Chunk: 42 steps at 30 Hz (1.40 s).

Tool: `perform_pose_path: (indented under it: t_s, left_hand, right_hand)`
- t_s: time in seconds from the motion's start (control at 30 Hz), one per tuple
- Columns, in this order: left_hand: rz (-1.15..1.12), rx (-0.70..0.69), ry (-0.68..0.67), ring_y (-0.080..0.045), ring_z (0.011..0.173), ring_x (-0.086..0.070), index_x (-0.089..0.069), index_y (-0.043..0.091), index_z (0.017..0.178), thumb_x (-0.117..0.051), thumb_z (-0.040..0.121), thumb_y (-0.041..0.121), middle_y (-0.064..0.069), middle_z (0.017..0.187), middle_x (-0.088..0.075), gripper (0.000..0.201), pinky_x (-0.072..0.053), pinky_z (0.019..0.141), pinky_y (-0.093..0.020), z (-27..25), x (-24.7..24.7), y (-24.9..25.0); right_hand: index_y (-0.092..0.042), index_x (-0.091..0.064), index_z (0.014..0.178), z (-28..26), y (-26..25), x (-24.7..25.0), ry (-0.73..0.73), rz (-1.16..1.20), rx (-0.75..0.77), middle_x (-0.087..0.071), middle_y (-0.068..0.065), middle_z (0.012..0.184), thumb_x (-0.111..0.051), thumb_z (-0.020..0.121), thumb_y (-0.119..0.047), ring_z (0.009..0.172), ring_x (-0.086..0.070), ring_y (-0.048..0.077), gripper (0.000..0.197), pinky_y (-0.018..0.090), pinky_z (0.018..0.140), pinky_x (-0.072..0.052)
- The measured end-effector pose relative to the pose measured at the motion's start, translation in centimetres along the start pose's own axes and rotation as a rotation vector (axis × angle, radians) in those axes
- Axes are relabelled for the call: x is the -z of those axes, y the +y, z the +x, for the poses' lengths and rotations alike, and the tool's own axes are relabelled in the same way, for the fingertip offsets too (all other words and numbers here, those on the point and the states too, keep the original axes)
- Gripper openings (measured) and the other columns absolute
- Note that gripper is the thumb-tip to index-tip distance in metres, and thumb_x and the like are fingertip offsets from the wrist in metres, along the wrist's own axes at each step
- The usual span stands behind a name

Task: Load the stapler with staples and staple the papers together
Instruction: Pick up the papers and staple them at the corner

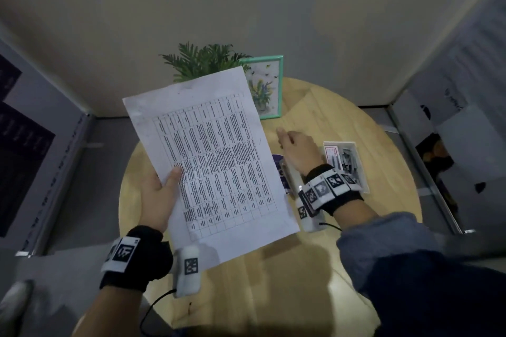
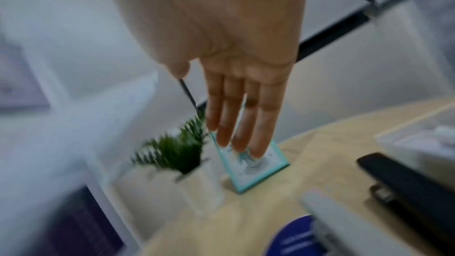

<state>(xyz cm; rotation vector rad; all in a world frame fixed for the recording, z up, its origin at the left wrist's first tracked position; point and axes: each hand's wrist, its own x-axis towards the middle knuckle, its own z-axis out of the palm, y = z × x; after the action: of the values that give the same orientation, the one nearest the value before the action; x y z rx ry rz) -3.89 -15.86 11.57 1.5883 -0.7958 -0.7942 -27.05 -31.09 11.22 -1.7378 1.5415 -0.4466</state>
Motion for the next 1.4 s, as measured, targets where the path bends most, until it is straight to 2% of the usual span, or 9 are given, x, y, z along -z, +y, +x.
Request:
perform_pose_path:
  t_s: [0.2, 0.33, 0.47, 0.6, 0.8, 0.93, 1.07, 1.17, 1.4]
  left_hand:
    - [-0.014, -0.002, 0.036, -0.021, 0.117, -0.056, -0.045, 0.008, 0.13, -0.058, 0.09, 0.008, -0.001, 0.123, -0.057, 0.042, -0.047, 0.099, -0.041, -0.1, -3.0, 1.6]
    - [0.342, -0.267, 0.204, -0.012, 0.127, -0.029, -0.035, 0.011, 0.135, -0.07, 0.082, 0.015, -0.003, 0.138, -0.034, 0.064, -0.022, 0.107, -0.03, -0.9, -5.9, 4.1]
    - [0.148, -0.25, -0.277, -0.01, 0.113, -0.054, -0.048, 0.016, 0.126, -0.051, 0.094, 0.033, 0.013, 0.115, -0.056, 0.036, -0.044, 0.09, -0.021, -3.5, -9.4, 6.7]
    - [-0.02, -0.199, -0.234, -0.022, 0.084, -0.06, -0.055, -0.003, 0.104, -0.041, 0.1, 0.024, -0.016, 0.086, -0.057, 0.031, -0.047, 0.081, -0.035, -3.3, -8.9, 8.0]
    - [0.284, -0.378, -0.409, 0.016, 0.066, -0.054, -0.06, 0.011, 0.095, -0.042, 0.098, 0.009, 0.016, 0.077, -0.054, 0.019, -0.038, 0.064, -0.003, -2.5, -4.5, 10.8]
    - [0.496, -0.439, -0.639, 0.001, 0.068, -0.051, -0.068, 0.004, 0.088, -0.053, 0.093, 0.026, 0.01, 0.072, -0.06, 0.027, -0.04, 0.068, -0.018, -2.1, -2.0, 12.9]
    - [0.495, -0.424, -0.706, 0.001, 0.063, -0.047, -0.072, 0.006, 0.084, -0.068, 0.083, 0.026, 0.006, 0.067, -0.058, 0.021, -0.038, 0.06, -0.018, -3.3, -0.3, 15.9]
    - [0.479, -0.382, -0.761, 0.002, 0.062, -0.054, -0.071, 0.005, 0.086, -0.066, 0.08, 0.02, 0.006, 0.068, -0.064, 0.017, -0.044, 0.059, -0.012, -4.7, 0.2, 18.6]
    - [0.237, -0.192, -0.922, -0.011, 0.064, -0.062, -0.065, -0.007, 0.094, -0.061, 0.083, 0.019, -0.004, 0.074, -0.069, 0.028, -0.051, 0.059, -0.017, -7.5, 1.1, 21.8]
  right_hand:
    - [0.0, -0.065, 0.108, -5.0, -2.3, 3.0, -0.13, 0.361, 0.161, -0.072, 0.011, 0.096, -0.056, 0.091, -0.012, 0.074, -0.063, 0.017, 0.022, 0.028, 0.072, -0.052]
    - [-0.024, -0.054, 0.061, -6.8, -3.7, 3.0, 0.121, 0.364, 0.28, -0.052, -0.014, 0.047, -0.053, 0.088, -0.003, 0.042, -0.036, 0.0, 0.034, 0.016, 0.047, -0.031]
    - [-0.016, -0.065, 0.094, -9.2, -5.8, 1.4, 0.076, 0.24, 0.425, -0.068, 0.002, 0.081, -0.051, 0.087, -0.014, 0.07, -0.059, 0.011, 0.016, 0.029, 0.065, -0.049]
    - [-0.017, -0.049, 0.13, -10.6, -6.8, 1.2, -0.18, 0.091, 0.57, -0.051, 0.004, 0.133, -0.057, 0.087, -0.017, 0.122, -0.046, 0.015, 0.044, 0.033, 0.1, -0.044]
    - [-0.015, -0.051, 0.129, -11.1, -8.2, 3.6, 0.256, -0.07, 0.783, -0.043, 0.006, 0.142, -0.05, 0.088, -0.012, 0.131, -0.033, 0.019, 0.041, 0.035, 0.112, -0.027]
    - [-0.023, -0.057, 0.121, -11.6, -9.6, 5.0, 0.222, -0.372, 0.928, -0.043, 0.0, 0.146, -0.049, 0.088, -0.019, 0.145, -0.013, 0.025, 0.034, 0.044, 0.117, 0.002]
    - [-0.017, -0.066, 0.095, -12.5, -10.7, 6.9, -0.007, -0.218, 0.814, -0.067, -0.005, 0.097, -0.057, 0.09, -0.022, 0.112, -0.054, 0.009, 0.011, 0.045, 0.117, -0.01]
    - [-0.023, -0.059, 0.076, -14.0, -11.6, 8.6, -0.297, 0.087, 0.757, -0.055, -0.014, 0.068, -0.057, 0.091, -0.012, 0.065, -0.05, -0.004, 0.019, 0.014, 0.071, -0.041]
    - [-0.02, -0.064, 0.07, -16.8, -12.8, 11.3, -0.507, 0.471, 0.682, -0.06, -0.011, 0.064, -0.055, 0.082, -0.011, 0.065, -0.052, 0.006, 0.017, 0.015, 0.065, -0.042]
